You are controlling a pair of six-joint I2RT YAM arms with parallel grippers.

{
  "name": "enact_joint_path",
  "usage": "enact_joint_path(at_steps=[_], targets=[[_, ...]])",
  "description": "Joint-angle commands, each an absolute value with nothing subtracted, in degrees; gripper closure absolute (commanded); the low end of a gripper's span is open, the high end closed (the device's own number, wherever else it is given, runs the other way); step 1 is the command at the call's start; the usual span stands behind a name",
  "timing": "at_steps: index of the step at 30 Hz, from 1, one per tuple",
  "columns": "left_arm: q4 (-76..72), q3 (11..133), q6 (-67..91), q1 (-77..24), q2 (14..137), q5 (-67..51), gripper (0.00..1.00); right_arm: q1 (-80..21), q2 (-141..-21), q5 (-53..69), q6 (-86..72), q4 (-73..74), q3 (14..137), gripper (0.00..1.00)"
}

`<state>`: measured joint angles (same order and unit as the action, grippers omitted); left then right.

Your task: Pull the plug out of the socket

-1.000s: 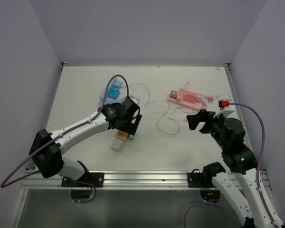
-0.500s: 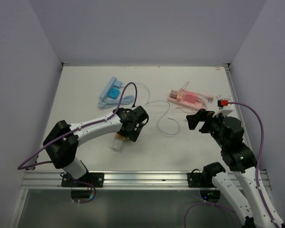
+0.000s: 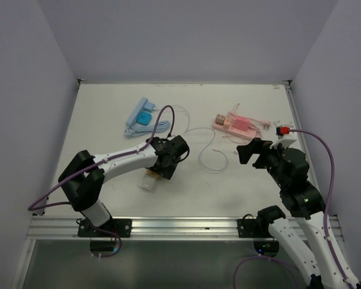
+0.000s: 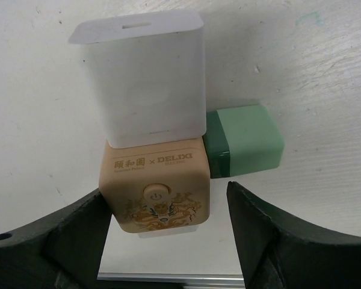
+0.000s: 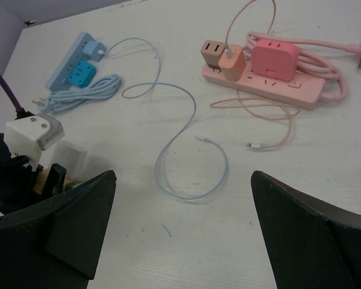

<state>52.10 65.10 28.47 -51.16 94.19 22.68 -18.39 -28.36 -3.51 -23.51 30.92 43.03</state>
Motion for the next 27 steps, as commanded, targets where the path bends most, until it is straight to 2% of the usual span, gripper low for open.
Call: enact_joint_path(at_steps=[1, 13, 24, 27], targets=[[52.2, 65.0, 29.7, -51.5, 93.9, 24.0, 0.22, -18.7, -27.9, -4.3, -22.8, 31.3, 43.0, 0.01], [51.2, 64.2, 30.5, -51.5, 94.7, 24.6, 0.32, -18.7, -27.9, -4.4, -22.7, 31.2, 42.7, 0.01], [50.0, 62.5, 30.6, -51.4, 94.7, 24.0, 0.32, -18.6, -28.1, -4.2, -22.7, 30.9, 42.6, 0.01], [49.7, 62.7, 30.7, -51.4, 94.0, 24.4, 0.4, -18.6, -28.0, -4.0, -22.8, 30.8, 42.5, 0.01]])
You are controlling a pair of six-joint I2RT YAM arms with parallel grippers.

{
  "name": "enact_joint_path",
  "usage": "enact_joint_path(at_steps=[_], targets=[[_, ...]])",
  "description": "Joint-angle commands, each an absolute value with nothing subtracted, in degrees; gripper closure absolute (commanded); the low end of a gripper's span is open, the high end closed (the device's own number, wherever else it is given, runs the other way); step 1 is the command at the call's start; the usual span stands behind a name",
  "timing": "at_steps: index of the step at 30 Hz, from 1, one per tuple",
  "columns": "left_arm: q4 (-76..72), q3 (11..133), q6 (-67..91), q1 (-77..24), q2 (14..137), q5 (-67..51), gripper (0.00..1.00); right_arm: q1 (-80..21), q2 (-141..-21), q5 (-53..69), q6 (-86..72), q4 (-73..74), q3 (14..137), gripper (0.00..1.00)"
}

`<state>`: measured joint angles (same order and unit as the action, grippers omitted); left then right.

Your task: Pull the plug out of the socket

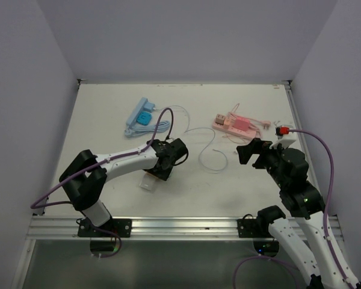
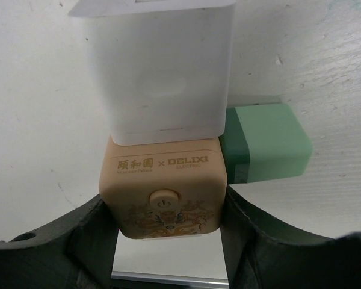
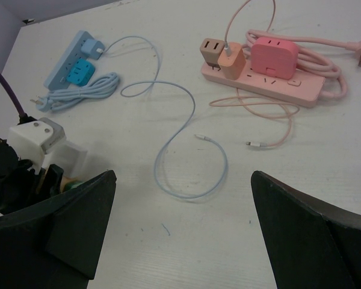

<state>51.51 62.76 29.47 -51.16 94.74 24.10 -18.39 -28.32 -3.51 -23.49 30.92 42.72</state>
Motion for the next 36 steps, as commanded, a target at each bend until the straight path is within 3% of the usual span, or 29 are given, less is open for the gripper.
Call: enact_joint_path(at_steps=[1, 7, 12, 17, 20, 25, 36], targets=[[49.7, 62.8, 30.7, -51.4, 93.9, 24.5, 0.45, -18.6, -28.1, -3.8, -22.8, 30.7, 42.5, 0.01], [49.1, 64.1, 30.7, -51.3, 91.6, 25.3, 0.65, -18.6, -29.4, -0.2, -22.7, 29.4, 42.4, 0.01], [46.9, 64.7, 28.8, -50.1, 87.6, 23.0, 0.79, -18.6, -32.1, 15.4, -19.9, 23.1, 40.3, 0.01], [42.0, 64.0, 26.2, -45.2, 82.4, 18.7, 0.99, -18.7, -38.8, 29.7, -25.3, 15.2, 38.1, 0.01], [37.9, 63.0, 24.2, -42.2, 78.5, 14.5, 1.0, -19.6, -43.6, 33.2, -29.3, 11.1, 37.4, 0.01], [33.5, 61.9, 21.2, -39.6, 75.7, 8.9, 1.0, -25.4, -48.1, 28.3, -29.1, 2.8, 37.4, 0.01], [28.5, 55.6, 12.6, -35.6, 74.9, -5.2, 1.0, -42.4, -60.2, 17.4, -4.8, -10.3, 36.5, 0.01]])
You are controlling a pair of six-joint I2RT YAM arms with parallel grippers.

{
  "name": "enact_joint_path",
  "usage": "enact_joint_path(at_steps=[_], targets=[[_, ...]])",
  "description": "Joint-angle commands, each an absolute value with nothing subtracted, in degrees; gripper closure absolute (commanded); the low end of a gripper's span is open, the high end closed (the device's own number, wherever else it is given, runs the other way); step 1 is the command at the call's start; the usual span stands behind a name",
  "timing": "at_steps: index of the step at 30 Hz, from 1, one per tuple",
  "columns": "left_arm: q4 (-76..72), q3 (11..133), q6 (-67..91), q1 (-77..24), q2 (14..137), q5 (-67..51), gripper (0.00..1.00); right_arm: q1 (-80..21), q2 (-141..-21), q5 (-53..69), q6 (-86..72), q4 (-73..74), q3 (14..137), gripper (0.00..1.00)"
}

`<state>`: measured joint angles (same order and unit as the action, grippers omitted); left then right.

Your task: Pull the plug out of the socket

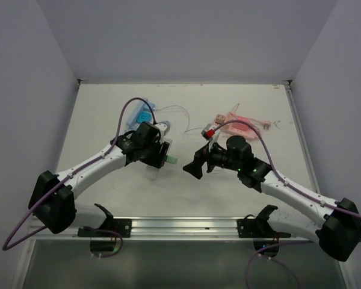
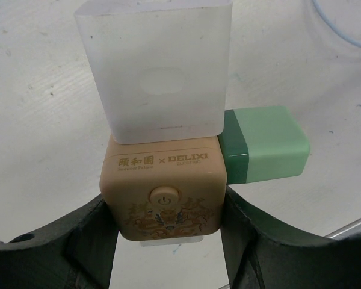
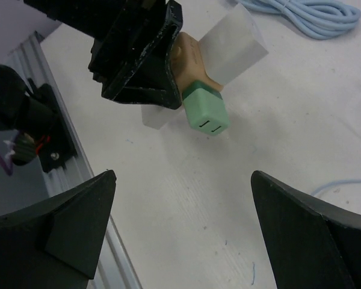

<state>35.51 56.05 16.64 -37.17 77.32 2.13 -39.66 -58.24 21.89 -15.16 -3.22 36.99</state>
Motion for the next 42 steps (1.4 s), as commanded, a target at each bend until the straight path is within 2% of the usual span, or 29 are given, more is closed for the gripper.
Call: enact_joint_path(at_steps=[1, 7, 12, 21, 26, 30, 35, 42], targets=[[28.1, 55.4, 11.7, -34.7, 75.1, -6.7, 1.0, -43.4, -62.3, 15.1, -3.1, -10.8, 36.5, 0.01], [27.1, 53.7, 10.6, -30.5, 74.2, -15.1, 1.0, -50.4, -69.9, 7.6, 6.8, -15.5, 37.5, 0.01], [26.9, 51.9, 10.4, -29.3, 73.7, -16.6, 1.0, -54.3, -76.7, 1.3, 11.9, -17.9, 40.3, 0.02], [26.5, 50.9, 10.0, -29.2, 72.9, -17.5, 1.0, -54.7, -82.1, 0.7, 15.3, -22.8, 42.6, 0.05], [26.5, 50.9, 10.0, -28.9, 72.7, -16.9, 1.0, -54.8, -84.8, 4.2, 16.3, -22.3, 45.3, 0.08], [26.4, 51.0, 10.0, -28.3, 72.2, -16.5, 1.0, -54.8, -85.7, 5.7, 17.0, -22.1, 46.3, 0.13], [25.7, 50.7, 10.0, -27.2, 71.5, -16.8, 1.0, -54.8, -87.2, 8.3, 17.1, -20.4, 47.5, 0.23], [25.0, 50.5, 9.8, -26.8, 71.0, -18.1, 1.0, -54.8, -88.5, 9.8, 17.7, -19.7, 48.3, 0.3]])
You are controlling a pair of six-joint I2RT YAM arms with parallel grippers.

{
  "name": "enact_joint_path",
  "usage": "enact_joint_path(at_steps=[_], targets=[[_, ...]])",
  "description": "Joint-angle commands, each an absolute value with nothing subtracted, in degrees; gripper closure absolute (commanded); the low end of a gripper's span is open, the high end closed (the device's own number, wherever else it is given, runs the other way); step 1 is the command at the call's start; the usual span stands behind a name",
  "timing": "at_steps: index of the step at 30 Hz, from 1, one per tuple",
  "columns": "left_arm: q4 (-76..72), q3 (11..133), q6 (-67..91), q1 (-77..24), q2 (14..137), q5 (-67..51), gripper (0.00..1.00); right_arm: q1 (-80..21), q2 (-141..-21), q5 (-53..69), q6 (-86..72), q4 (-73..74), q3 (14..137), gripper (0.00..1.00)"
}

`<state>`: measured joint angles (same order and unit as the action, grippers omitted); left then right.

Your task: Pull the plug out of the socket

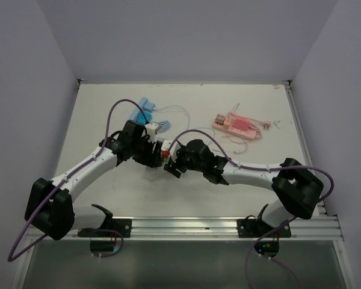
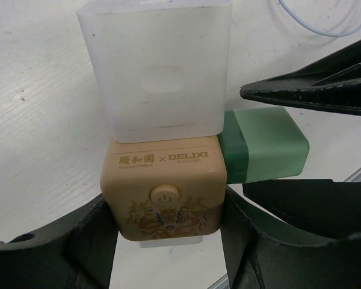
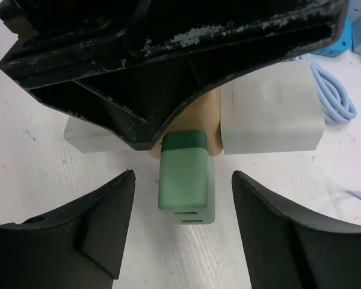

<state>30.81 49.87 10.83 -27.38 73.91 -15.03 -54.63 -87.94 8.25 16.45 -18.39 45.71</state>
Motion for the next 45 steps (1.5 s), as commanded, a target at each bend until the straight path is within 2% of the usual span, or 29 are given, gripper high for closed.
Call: enact_joint_path(at_steps=[1, 5, 8, 9, 11, 12, 14, 15, 18, 25, 35, 45], targets=[[24.9, 50.5, 9.8, -26.7, 70.9, -18.1, 1.0, -54.8, -88.6, 9.8, 17.8, -19.7, 48.3, 0.31], [24.4, 50.2, 9.3, -26.6, 70.8, -19.0, 1.0, -54.8, -88.9, 10.0, 17.8, -21.2, 48.0, 0.38], [24.2, 50.0, 9.2, -26.5, 70.7, -17.9, 1.0, -54.8, -88.7, 9.2, 18.2, -21.4, 47.8, 0.51], [24.3, 49.9, 9.2, -26.4, 70.8, -17.2, 1.0, -54.8, -88.5, 9.1, 18.3, -21.4, 47.6, 0.61], [24.4, 49.7, 9.3, -26.2, 70.8, -15.8, 1.0, -54.8, -87.4, 8.5, 18.5, -21.6, 46.8, 0.71], [24.4, 49.7, 9.2, -26.0, 70.8, -15.4, 1.0, -54.8, -87.0, 8.5, 18.5, -21.6, 46.5, 0.79], [24.6, 49.7, 9.4, -25.8, 71.0, -14.0, 1.0, -54.8, -86.1, 8.4, 18.5, -21.9, 45.7, 0.86], [24.6, 49.7, 9.5, -25.6, 71.1, -13.5, 1.0, -54.8, -85.8, 8.3, 18.5, -21.9, 45.4, 0.93], [24.9, 49.6, 10.0, -24.7, 71.6, -12.0, 1.0, -54.8, -84.7, 7.9, 17.8, -22.1, 44.3, 1.0], [26.2, 49.9, 11.2, -23.2, 74.0, -6.7, 1.0, -54.8, -82.3, 9.0, 15.9, -22.2, 42.8, 1.0], [27.9, 50.1, 12.3, -22.8, 73.7, 7.0, 1.0, -54.8, -81.2, 8.1, 15.2, -17.9, 44.0, 1.0], [24.9, 49.5, 12.1, -22.8, 69.0, 4.9, 1.0, -54.1, -81.8, 9.2, 9.5, -14.9, 45.7, 1.0]])
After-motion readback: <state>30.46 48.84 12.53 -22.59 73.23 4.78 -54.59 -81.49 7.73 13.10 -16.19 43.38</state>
